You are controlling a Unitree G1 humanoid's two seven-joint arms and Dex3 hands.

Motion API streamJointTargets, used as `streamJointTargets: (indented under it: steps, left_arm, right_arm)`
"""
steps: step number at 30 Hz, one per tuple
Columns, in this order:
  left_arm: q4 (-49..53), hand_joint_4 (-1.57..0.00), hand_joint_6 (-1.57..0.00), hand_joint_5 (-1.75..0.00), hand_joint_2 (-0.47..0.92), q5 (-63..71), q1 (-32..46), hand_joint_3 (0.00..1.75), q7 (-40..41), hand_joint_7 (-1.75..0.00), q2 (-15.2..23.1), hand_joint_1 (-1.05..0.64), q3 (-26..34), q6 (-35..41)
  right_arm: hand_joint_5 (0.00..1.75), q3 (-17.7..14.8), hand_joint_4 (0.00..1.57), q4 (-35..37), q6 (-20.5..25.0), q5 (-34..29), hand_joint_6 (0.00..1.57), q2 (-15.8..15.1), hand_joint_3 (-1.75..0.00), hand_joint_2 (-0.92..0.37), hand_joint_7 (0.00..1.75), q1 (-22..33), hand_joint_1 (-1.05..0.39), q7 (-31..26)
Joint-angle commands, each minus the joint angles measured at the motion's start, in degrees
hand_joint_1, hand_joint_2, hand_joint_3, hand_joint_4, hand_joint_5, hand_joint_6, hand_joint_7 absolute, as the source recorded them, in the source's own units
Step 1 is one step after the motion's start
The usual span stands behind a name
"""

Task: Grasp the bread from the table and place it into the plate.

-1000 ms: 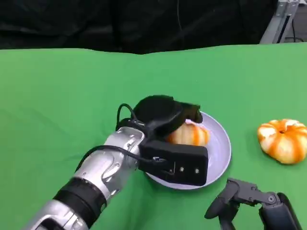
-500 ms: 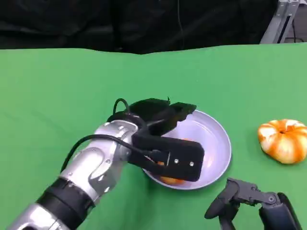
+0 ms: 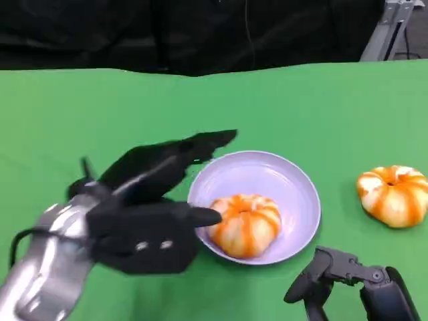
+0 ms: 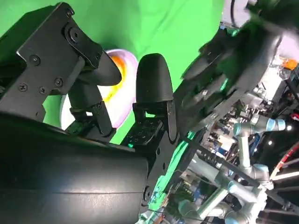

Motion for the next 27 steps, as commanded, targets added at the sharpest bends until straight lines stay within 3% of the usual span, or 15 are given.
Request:
streamJointTargets:
  steps: [1, 7, 8, 9, 10, 11, 15, 21, 27]
  left_arm:
    - [-4.69, -0.53, -0.40, -0.38, 0.92, -7.20, 6.67, 0.30, 1.41, -0.16, -0.73, -0.43, 5.40, 0.31]
    - [-8.32, -0.78, -0.82, -0.63, 0.92, -16.65, 19.95, 0.25, 5.48, -0.32, -4.69, -0.14, 11.46, -4.90]
    - [-8.57, -0.80, -0.93, -0.82, 0.89, -17.10, 21.45, 0.31, 6.29, -0.40, -5.36, -0.08, 11.79, -5.81]
    - [-8.59, -0.80, -0.94, -0.89, 0.87, -17.81, 23.42, 0.37, 7.33, -0.45, -6.38, -0.06, 12.18, -7.32]
    - [-8.49, -0.81, -0.96, -1.04, 0.73, -18.46, 25.37, 0.65, 8.32, -0.63, -7.38, -0.01, 12.49, -8.94]
    - [-8.28, -0.84, -0.94, -1.16, 0.60, -18.87, 26.80, 0.93, 9.02, -0.82, -8.07, 0.02, 12.67, -10.35]
    - [-6.68, -0.89, -0.87, -1.35, 0.40, -18.01, 30.91, 1.35, 12.19, -1.12, -10.05, 0.03, 12.91, -16.64]
    - [-3.14, -0.87, -0.82, -1.70, 0.34, -18.30, 33.92, 1.49, 15.08, -1.49, -12.85, -0.07, 12.23, -22.74]
    - [-1.51, -0.84, -0.80, -1.75, 0.34, -19.51, 32.98, 1.49, 14.03, -1.57, -12.27, -0.14, 12.49, -21.81]
  right_arm:
    - [1.51, -0.27, 0.87, 0.09, 0.05, 0.14, 0.89, -0.07, -1.47, -0.20, 1.26, -0.20, 0.09, -0.54]
    - [1.51, -0.11, 0.87, -0.06, 0.43, 0.14, 0.89, -0.08, -1.47, -0.20, 1.26, -0.17, 0.09, -0.45]
    - [1.50, -0.21, 0.87, -0.12, 0.48, 0.04, 0.89, -0.17, -1.46, -0.20, 1.25, -0.15, 0.08, -0.46]
    - [1.50, -0.31, 0.87, -0.20, 0.55, 0.03, 0.89, -0.23, -1.46, -0.20, 1.25, -0.12, 0.07, -0.45]
    - [1.50, -0.40, 0.87, -0.23, 0.60, 0.35, 0.89, -0.27, -1.46, -0.20, 1.25, -0.09, 0.07, -0.32]
    - [1.51, -0.43, 0.87, -0.25, 0.64, 0.67, 0.89, -0.27, -1.46, -0.20, 1.25, -0.06, 0.07, -0.19]
    - [1.51, -0.53, 0.87, -0.36, 0.71, 0.77, 0.90, -0.41, -1.46, -0.19, 1.25, -0.04, 0.07, -0.02]
    - [1.50, -1.25, 0.87, 0.04, -0.03, 1.35, 0.89, -1.13, -1.46, -0.20, 1.24, 0.01, 0.08, 0.22]
    - [1.50, -1.79, 0.86, 0.89, -1.10, 1.77, 0.89, -1.72, -1.43, -0.21, 1.23, -0.09, 0.04, 0.24]
